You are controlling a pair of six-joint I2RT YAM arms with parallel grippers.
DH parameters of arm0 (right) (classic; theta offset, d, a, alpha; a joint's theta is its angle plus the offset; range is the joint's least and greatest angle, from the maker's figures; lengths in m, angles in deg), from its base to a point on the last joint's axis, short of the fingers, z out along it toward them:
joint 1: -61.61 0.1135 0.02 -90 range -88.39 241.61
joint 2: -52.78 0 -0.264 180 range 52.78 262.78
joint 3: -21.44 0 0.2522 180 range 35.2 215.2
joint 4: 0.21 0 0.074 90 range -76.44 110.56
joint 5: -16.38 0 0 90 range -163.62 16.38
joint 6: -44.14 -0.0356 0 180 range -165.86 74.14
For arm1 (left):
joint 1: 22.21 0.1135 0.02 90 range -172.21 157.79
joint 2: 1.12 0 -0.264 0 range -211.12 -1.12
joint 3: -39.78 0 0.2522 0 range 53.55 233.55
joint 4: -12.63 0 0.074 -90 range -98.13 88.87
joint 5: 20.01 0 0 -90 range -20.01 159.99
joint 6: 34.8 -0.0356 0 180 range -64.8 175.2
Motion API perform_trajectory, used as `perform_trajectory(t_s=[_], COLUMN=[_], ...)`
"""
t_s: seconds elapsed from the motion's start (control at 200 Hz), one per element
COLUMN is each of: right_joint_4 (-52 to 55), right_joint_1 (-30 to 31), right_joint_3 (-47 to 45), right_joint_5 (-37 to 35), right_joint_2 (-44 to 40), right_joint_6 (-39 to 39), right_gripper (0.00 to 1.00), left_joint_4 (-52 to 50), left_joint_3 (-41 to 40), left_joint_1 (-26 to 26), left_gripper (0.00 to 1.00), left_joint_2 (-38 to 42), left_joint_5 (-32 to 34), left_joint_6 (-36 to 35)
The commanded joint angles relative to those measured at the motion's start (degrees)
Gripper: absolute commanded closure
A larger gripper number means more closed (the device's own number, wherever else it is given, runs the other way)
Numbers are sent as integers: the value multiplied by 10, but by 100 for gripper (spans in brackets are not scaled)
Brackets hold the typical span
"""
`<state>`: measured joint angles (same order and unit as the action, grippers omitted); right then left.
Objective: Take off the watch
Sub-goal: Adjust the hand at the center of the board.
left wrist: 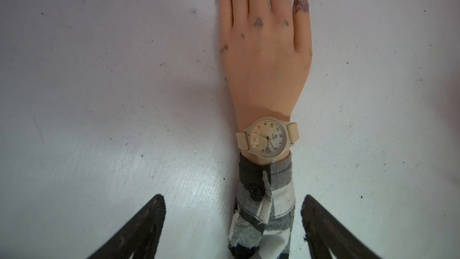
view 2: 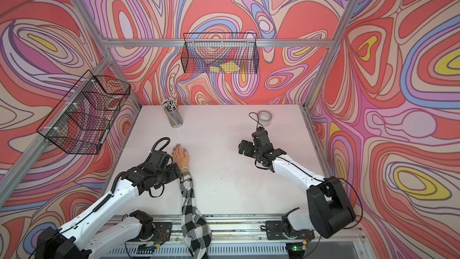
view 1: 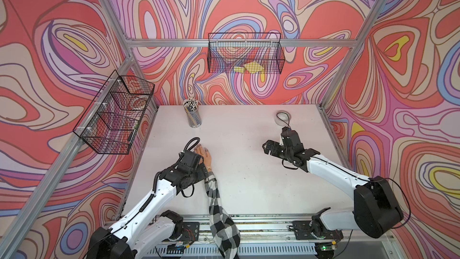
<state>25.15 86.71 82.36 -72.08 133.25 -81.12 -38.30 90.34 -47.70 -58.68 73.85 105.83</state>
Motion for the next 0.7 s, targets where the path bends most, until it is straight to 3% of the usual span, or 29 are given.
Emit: perform_trajectory(t_s=[0.0,0.205,0.506,0.696], right_joint_4=[-24,-68,-64,-60], right_joint_1=[16,26,28,28], right_joint_3=[3,14,18,12], right_joint_5=[9,43,19,10], right_joint_2=[19,55,50,41], right_joint_6=[-20,-29,-26,-21], right_gripper=[6,10,10,10], left_joint_4=[50,62,86,97], left_joint_3=[1,25,35,38], left_joint_1=[-30,-62,-66,-77], left_gripper=[12,12,12,17], left_joint_2=[-41,-121,-189,-227], left_joint_5=[12,35,33,33], left_joint_6=[39,60,76,85])
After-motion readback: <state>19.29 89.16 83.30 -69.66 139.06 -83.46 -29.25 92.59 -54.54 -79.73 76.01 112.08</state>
